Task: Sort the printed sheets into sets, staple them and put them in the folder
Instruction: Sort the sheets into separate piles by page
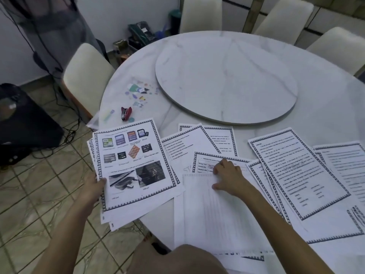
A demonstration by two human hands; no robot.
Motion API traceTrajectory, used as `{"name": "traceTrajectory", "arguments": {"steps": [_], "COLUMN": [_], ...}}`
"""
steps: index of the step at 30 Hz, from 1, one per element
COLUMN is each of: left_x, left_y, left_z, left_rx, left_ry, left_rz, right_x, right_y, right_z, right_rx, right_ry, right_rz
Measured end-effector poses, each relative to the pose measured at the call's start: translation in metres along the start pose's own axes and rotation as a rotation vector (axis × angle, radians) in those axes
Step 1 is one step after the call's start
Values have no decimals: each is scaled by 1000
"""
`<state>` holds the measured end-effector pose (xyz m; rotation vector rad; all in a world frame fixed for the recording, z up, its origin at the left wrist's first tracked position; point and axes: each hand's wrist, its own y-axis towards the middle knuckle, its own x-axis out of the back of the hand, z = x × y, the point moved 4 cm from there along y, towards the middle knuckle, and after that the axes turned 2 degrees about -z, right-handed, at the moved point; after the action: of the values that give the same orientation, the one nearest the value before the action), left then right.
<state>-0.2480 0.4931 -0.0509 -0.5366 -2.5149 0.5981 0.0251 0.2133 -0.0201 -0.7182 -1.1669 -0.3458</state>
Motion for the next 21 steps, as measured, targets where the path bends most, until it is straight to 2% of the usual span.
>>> {"name": "traceTrajectory", "arguments": {"steps": [21], "left_x": [-6], "left_y": [2], "left_z": [5], "left_rx": [-1], "left_ry": [-33], "left_rz": [32], "right_x": [0], "right_y": [1], "right_z": [1], "right_rx": [61], "right_ry": [101], "right_rz": [41]}}
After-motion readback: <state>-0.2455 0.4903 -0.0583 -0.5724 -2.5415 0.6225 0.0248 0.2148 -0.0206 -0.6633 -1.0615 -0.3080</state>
